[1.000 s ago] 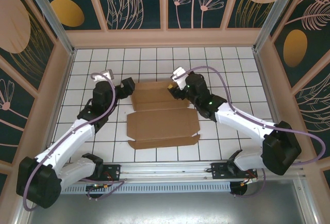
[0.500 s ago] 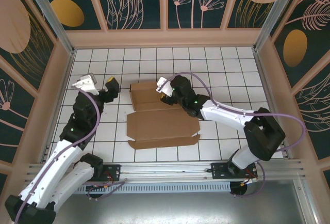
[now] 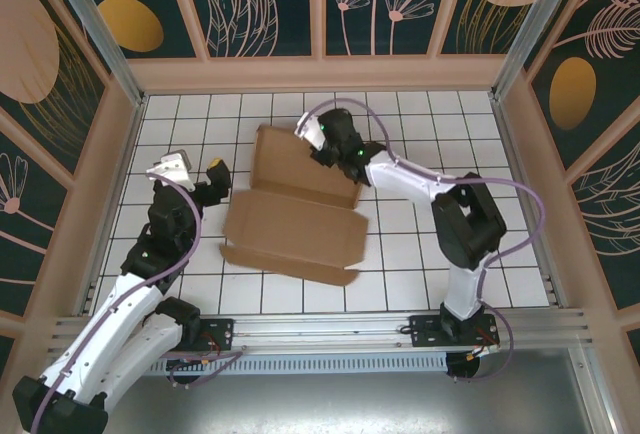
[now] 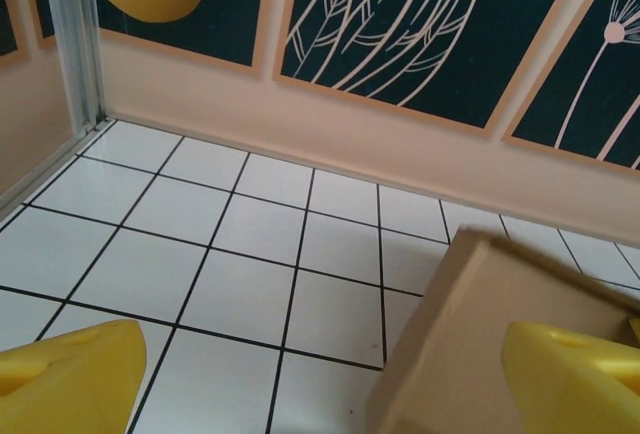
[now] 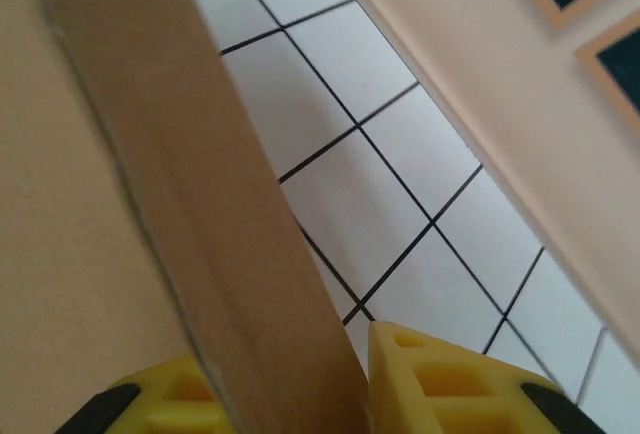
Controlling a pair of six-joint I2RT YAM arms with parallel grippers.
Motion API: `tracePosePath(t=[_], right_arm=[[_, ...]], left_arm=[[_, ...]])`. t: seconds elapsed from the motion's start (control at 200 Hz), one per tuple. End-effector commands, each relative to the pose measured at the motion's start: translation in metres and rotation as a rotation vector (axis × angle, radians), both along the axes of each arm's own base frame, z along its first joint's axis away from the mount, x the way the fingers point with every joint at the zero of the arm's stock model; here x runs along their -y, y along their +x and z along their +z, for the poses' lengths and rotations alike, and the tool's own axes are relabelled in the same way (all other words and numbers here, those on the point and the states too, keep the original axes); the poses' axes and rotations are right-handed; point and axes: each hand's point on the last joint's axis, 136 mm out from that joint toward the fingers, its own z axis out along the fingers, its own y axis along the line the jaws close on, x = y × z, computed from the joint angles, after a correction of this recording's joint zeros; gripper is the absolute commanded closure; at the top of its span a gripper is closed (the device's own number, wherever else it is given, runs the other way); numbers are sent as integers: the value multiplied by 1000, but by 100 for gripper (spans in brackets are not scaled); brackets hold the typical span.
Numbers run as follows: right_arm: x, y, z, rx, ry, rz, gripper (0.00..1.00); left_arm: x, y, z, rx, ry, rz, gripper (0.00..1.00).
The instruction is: Fold the paper box
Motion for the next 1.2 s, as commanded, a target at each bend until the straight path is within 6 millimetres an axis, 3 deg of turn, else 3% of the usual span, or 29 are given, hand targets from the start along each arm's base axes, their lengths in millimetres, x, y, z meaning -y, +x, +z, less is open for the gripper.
tracePosePath(t=[0.0,0.045,0.12,0.21,0.265,0.39,0.505,0.601,0.706,0.821,1.041,1.101,1.196], right_arm=[[19,10,-36,-258,118,-68,69],[18,10,-43,-319,163,-82,68],[41,18,-58,-420,232,-180,66],[59,7,-78,-501,303,-305,64],[67,-10,-91,-580,367,-396,63],[57,-61,-103,-787,500,-463,60],[23,-117,-86,-828,514,-353,42],[29,-128,-71,-725,507,-378,35],[54,-107,-64,-563,448,-443,33],[62,-71,-62,-444,374,-434,31],[25,0,-80,-294,175,-262,31],[8,10,-70,-308,198,-218,33],[-19,19,-37,-290,232,-187,34]], left_arm=[[-11,-3,13,56,4,54,8],[-13,-3,13,58,5,61,8],[-18,-6,17,66,5,86,8],[-28,-11,22,86,2,133,8],[-33,-14,25,100,-1,156,8],[-38,-17,29,118,-10,179,7],[-36,-16,29,117,-13,169,7],[-34,-14,29,120,-16,161,7],[-30,-11,27,114,-10,145,7],[-27,-9,23,103,-6,133,7],[-28,-8,17,87,26,137,6],[-29,-8,16,82,34,144,6],[-29,-7,13,73,38,145,6]])
